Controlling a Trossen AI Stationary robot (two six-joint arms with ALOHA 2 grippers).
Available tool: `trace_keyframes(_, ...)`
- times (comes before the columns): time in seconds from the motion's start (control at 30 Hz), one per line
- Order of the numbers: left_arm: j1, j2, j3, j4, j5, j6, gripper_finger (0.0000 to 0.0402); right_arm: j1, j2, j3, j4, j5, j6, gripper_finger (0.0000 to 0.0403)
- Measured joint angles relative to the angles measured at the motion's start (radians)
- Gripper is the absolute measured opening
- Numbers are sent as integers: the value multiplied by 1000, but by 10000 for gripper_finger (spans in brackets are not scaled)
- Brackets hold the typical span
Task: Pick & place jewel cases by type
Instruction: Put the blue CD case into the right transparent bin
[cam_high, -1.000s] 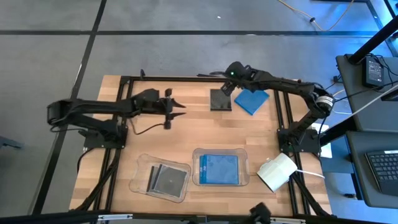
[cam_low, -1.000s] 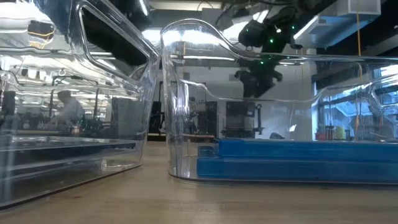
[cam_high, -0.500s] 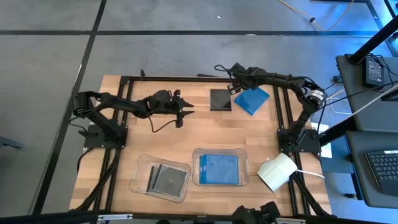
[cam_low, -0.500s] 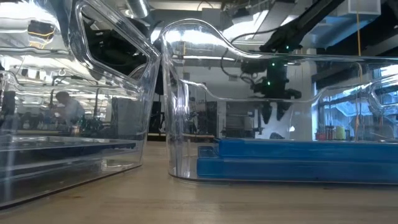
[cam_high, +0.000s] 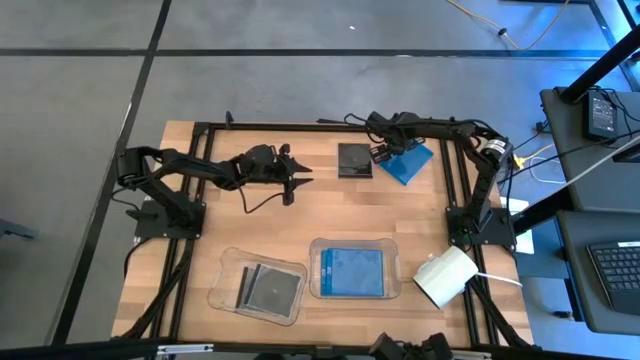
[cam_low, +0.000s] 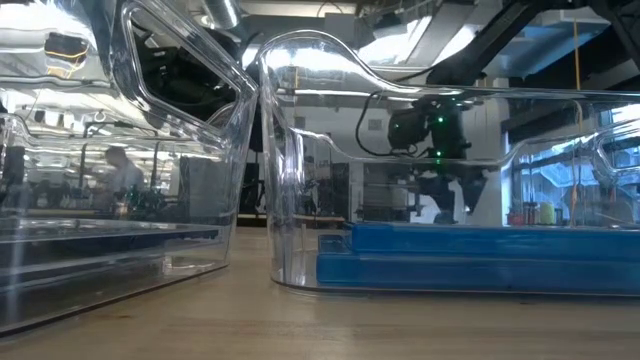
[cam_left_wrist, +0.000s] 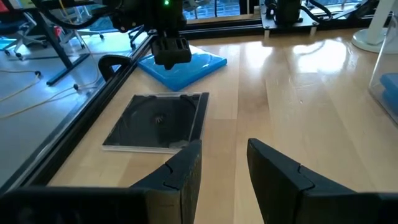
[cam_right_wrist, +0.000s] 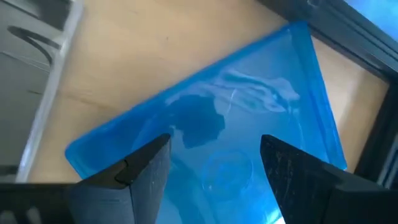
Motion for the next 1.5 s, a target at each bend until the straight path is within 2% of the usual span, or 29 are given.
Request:
trace_keyframes(0.3,0,0,0,-12,0,0,124,28,-6,-78,45,-35,3,251)
trace_keyframes(0.47,0,0,0,-31,0,0,123,96,-12,-151,73,-10,9,251)
trace_keyframes(0.63,0,0,0,-55,0,0,121,197,-9,-148,47,-8,27,251)
trace_keyframes(0.83,0,-1,0,-80,-3,0,118,324,-3,-117,60,-71,23,251)
trace_keyframes(1.1,0,-1,0,-93,-3,2,120,464,-4,-115,155,-224,49,251)
trace_keyframes(1.23,0,-1,0,-93,-4,25,119,516,-2,-117,267,-311,-13,251)
trace_keyframes(1.5,0,-1,0,-155,-9,49,117,549,11,-120,514,-351,-173,251)
